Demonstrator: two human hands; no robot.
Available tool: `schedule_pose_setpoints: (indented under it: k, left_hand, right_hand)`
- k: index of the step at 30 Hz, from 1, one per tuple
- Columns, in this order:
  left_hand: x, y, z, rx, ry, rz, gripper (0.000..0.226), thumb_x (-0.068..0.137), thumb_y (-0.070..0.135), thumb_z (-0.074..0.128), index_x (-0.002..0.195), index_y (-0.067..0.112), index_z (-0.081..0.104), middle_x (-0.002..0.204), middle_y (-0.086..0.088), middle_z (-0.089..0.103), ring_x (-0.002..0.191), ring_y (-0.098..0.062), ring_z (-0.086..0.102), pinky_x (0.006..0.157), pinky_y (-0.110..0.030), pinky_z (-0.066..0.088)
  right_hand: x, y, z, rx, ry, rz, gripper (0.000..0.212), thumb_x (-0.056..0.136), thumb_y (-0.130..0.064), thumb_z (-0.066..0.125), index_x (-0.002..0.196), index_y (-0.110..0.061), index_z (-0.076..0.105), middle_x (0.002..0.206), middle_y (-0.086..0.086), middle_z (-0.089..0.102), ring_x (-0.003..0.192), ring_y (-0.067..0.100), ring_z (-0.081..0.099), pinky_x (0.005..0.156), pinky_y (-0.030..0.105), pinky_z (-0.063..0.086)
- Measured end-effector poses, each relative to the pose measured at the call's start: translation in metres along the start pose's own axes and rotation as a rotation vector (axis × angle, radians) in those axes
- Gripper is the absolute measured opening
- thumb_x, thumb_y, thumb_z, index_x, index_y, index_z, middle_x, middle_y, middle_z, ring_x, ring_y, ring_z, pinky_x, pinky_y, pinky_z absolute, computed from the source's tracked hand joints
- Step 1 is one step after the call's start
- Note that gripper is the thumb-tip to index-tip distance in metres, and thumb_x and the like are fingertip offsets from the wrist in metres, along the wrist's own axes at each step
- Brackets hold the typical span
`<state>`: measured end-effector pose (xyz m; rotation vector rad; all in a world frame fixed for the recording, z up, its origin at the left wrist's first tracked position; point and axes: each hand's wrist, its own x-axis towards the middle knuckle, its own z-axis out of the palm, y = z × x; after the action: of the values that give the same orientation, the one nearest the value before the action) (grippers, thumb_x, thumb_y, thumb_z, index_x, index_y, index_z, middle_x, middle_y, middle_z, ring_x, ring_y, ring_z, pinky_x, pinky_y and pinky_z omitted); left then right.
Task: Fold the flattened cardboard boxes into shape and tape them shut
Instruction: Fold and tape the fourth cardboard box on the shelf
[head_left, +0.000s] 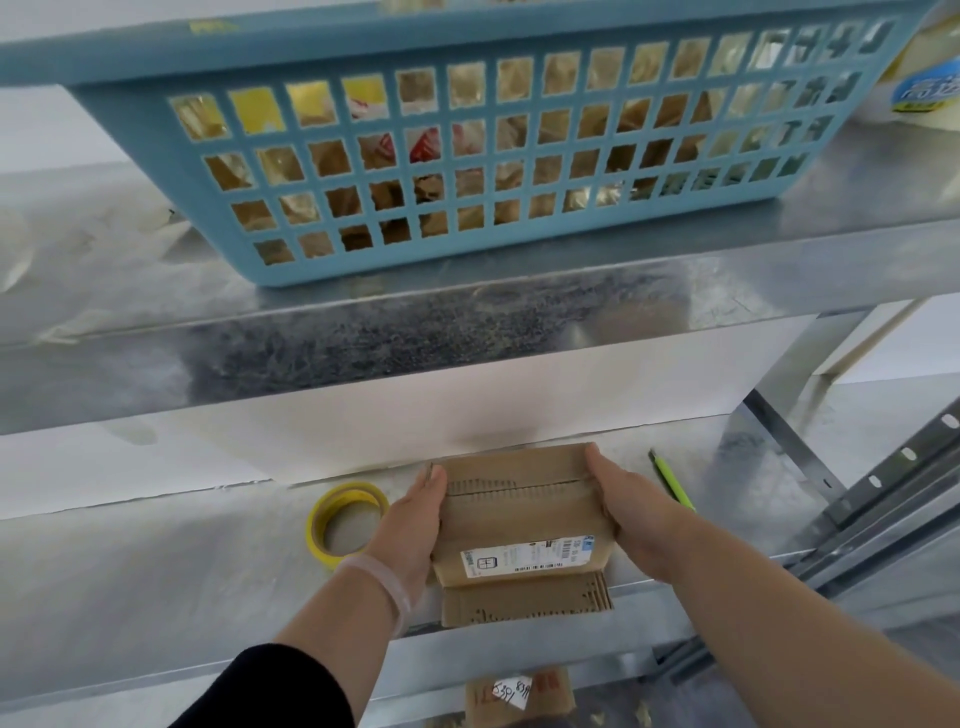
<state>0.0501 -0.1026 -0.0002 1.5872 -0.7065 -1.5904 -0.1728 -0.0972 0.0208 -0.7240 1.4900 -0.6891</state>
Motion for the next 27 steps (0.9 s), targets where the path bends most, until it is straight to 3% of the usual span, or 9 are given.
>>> schedule_pose_setpoints:
  k: [4, 7, 10, 13, 17, 19, 22, 24, 27]
  left_hand:
    - [0.005, -0.001, 0.0, 0.117, 0.011, 0.034, 0.069, 0.065, 0.072, 0.056, 0.119, 0.029, 0.06, 0.108, -0.004, 0.07, 0.097, -0.028, 0.069, 0.089, -0.052, 0.053]
    - [0.014, -0.005, -0.006, 0.077, 0.043, 0.038, 0.07, 0.06, 0.076, 0.056, 0.113, 0.031, 0.061, 0.109, -0.005, 0.07, 0.1, -0.03, 0.067, 0.09, -0.054, 0.051]
    - [-0.022, 0.008, 0.001, -0.023, 0.066, 0.121, 0.033, 0.096, 0.046, 0.05, 0.113, 0.02, 0.061, 0.104, -0.006, 0.067, 0.095, -0.025, 0.065, 0.085, -0.044, 0.054]
    - [-0.036, 0.003, 0.004, -0.123, 0.02, 0.186, 0.023, 0.102, 0.031, 0.042, 0.109, 0.018, 0.061, 0.1, -0.005, 0.067, 0.086, -0.018, 0.063, 0.073, -0.033, 0.05]
    - [-0.032, -0.007, 0.002, -0.11, 0.005, 0.203, 0.028, 0.099, 0.04, 0.047, 0.116, 0.022, 0.062, 0.112, -0.006, 0.068, 0.104, -0.023, 0.063, 0.099, -0.045, 0.047]
    - [-0.032, -0.01, -0.001, -0.02, 0.008, 0.209, 0.026, 0.098, 0.038, 0.051, 0.111, 0.02, 0.064, 0.111, -0.006, 0.069, 0.104, -0.023, 0.063, 0.101, -0.05, 0.046]
    - [-0.031, -0.016, -0.008, 0.163, 0.015, 0.256, 0.016, 0.098, 0.019, 0.054, 0.109, 0.012, 0.064, 0.113, -0.007, 0.065, 0.099, -0.019, 0.058, 0.101, -0.045, 0.046]
    - [-0.03, -0.016, -0.016, 0.35, 0.039, 0.366, 0.033, 0.094, 0.006, 0.056, 0.124, 0.018, 0.056, 0.127, -0.007, 0.056, 0.107, -0.016, 0.054, 0.096, -0.033, 0.044]
    - [-0.037, -0.011, -0.024, 0.487, -0.114, 0.542, 0.059, 0.087, -0.003, 0.059, 0.133, 0.03, 0.043, 0.134, -0.001, 0.053, 0.116, -0.013, 0.054, 0.097, -0.032, 0.048]
  right_hand:
    - [-0.018, -0.007, 0.006, -0.057, 0.028, -0.016, 0.064, 0.089, -0.075, 0.037, 0.115, -0.022, 0.062, 0.11, 0.005, 0.071, 0.102, 0.022, 0.068, 0.104, 0.041, 0.045]
    - [-0.018, 0.006, 0.002, 0.058, 0.077, -0.127, 0.096, 0.065, -0.093, 0.049, 0.142, -0.036, 0.045, 0.139, -0.008, 0.055, 0.124, 0.017, 0.054, 0.113, 0.042, 0.034]
    - [-0.045, 0.007, 0.007, 0.002, 0.264, -0.375, 0.056, 0.092, -0.062, 0.05, 0.141, -0.034, 0.046, 0.136, -0.011, 0.048, 0.122, 0.009, 0.047, 0.1, 0.027, 0.035]
    - [-0.069, 0.018, 0.009, -0.053, 0.37, -0.6, 0.032, 0.091, -0.053, 0.056, 0.119, -0.037, 0.061, 0.12, -0.016, 0.06, 0.113, 0.004, 0.056, 0.098, 0.03, 0.047]
    - [-0.078, 0.021, 0.011, -0.201, 0.33, -0.7, 0.049, 0.09, -0.033, 0.068, 0.135, -0.038, 0.052, 0.134, -0.022, 0.051, 0.124, -0.003, 0.046, 0.106, 0.022, 0.038]
    - [-0.083, 0.013, 0.012, -0.253, 0.351, -0.78, 0.051, 0.087, -0.035, 0.069, 0.133, -0.045, 0.048, 0.137, -0.027, 0.044, 0.129, -0.01, 0.038, 0.105, 0.012, 0.03]
    - [-0.079, 0.011, 0.006, -0.431, 0.334, -0.851, 0.055, 0.082, -0.039, 0.061, 0.134, -0.047, 0.045, 0.141, -0.032, 0.038, 0.133, -0.011, 0.032, 0.111, 0.017, 0.03]
    - [-0.077, 0.011, 0.006, -0.605, 0.292, -0.912, 0.058, 0.084, -0.044, 0.055, 0.141, -0.041, 0.044, 0.145, -0.035, 0.03, 0.137, -0.012, 0.026, 0.111, 0.015, 0.027]
    - [-0.075, 0.01, 0.015, -0.732, 0.241, -1.078, 0.058, 0.086, -0.043, 0.05, 0.142, -0.027, 0.049, 0.149, -0.024, 0.035, 0.141, -0.009, 0.024, 0.114, 0.011, 0.019]
